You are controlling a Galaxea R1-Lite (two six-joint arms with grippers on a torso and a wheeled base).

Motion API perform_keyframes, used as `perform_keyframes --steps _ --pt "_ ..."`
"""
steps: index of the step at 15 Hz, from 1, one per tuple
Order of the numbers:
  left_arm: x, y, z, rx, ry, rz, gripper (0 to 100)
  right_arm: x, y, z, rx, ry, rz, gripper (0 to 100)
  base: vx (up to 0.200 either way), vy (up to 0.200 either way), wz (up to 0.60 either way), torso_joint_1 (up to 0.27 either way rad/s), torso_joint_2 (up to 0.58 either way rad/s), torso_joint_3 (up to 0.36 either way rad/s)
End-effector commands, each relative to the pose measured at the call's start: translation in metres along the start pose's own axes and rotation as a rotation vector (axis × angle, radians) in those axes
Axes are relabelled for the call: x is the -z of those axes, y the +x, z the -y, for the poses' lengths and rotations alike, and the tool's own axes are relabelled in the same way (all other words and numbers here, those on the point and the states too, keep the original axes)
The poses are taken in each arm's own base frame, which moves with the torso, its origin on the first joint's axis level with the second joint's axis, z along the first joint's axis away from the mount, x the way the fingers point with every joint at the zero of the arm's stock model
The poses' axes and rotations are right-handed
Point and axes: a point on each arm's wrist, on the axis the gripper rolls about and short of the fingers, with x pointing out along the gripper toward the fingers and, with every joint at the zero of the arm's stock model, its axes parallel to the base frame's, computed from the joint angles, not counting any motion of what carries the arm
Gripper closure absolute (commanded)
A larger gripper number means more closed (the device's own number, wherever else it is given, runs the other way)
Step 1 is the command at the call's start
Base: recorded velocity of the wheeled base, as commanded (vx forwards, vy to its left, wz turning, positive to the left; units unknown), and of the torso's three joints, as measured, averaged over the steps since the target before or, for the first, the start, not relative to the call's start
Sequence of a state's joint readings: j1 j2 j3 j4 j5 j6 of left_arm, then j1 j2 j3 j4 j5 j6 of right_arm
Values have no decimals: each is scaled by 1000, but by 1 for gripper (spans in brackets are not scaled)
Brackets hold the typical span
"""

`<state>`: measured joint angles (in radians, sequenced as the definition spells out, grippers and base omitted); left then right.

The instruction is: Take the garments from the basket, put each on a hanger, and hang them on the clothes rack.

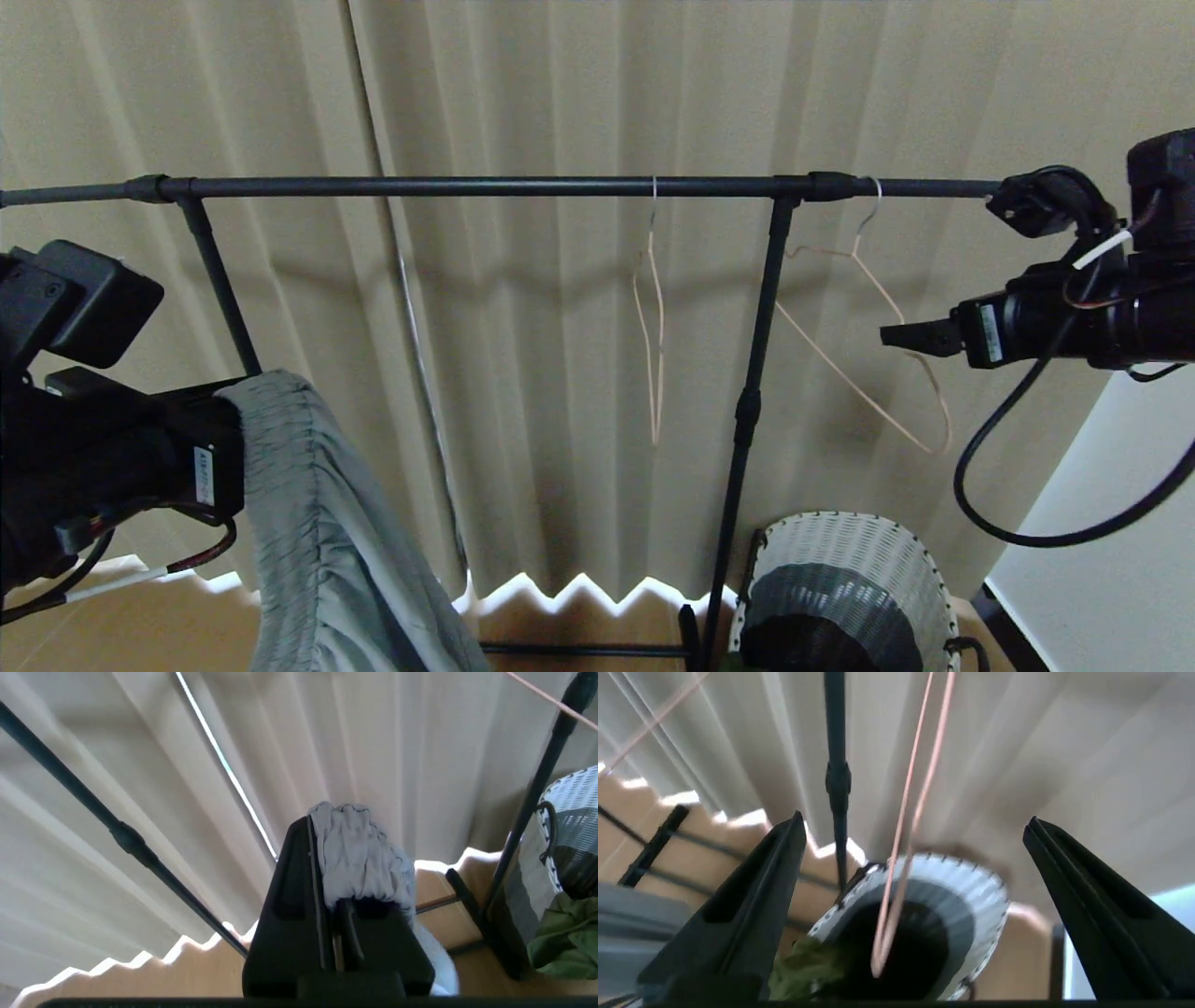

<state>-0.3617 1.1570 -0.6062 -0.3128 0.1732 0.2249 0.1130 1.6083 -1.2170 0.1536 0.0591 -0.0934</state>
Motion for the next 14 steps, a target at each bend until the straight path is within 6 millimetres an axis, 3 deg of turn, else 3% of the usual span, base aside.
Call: perform_keyframes --steps 1,5,10,11,14 --pt "0 -1 0 0 0 2 100 2 52 2 7 36 -100 0 0 0 0 0 0 0" --pt "0 -1 1 4 4 4 100 -1 90 6 79 83 -128 0 0 0 0 0 0 0" --pt "0 -1 1 5 5 5 100 -8 93 7 96 103 -110 0 0 0 0 0 0 0" --pt "0 -1 1 5 5 5 100 -8 92 7 97 103 -108 100 0 0 0 0 0 0" --pt "0 -1 1 5 6 5 100 -10 86 7 98 103 -99 100 0 0 0 0 0 0"
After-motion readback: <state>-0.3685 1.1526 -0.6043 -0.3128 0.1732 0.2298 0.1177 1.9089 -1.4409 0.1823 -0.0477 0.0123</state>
